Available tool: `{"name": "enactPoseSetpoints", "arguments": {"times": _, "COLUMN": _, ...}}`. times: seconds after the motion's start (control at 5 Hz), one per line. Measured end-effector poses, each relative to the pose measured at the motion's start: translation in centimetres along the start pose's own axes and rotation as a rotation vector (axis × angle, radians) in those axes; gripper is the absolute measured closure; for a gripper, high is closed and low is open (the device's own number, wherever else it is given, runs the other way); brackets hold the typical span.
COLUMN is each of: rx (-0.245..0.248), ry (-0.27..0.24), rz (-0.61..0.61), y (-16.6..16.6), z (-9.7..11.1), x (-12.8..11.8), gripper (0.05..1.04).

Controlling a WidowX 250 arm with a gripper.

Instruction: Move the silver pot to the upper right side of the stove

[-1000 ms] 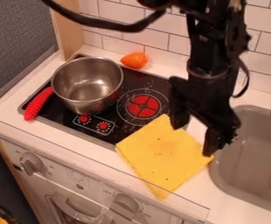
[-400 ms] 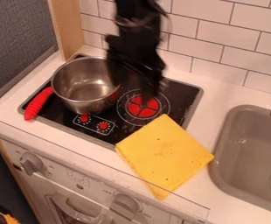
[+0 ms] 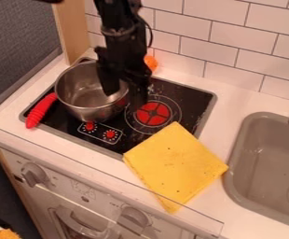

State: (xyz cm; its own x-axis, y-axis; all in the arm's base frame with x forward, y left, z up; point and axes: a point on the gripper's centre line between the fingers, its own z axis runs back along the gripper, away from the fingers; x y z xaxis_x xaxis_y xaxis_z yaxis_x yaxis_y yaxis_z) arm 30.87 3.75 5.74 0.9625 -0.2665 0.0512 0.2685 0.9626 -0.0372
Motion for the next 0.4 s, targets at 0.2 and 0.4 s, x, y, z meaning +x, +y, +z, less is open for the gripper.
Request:
{"name": "enactPoseSetpoints", "arguments": {"times": 0.2, "rx": -0.002, "ry": 0.048, "rz": -0.005, "y": 1.3, "z": -2.0, "x": 0.2, "gripper": 0.143}}
{"name": "enactPoseSetpoints", "arguments": {"times": 0.4, "rx": 0.000, "ry": 0.082, "rz": 0.012, "y": 1.9, "z": -3.3, "x": 0.3, "gripper": 0.429}}
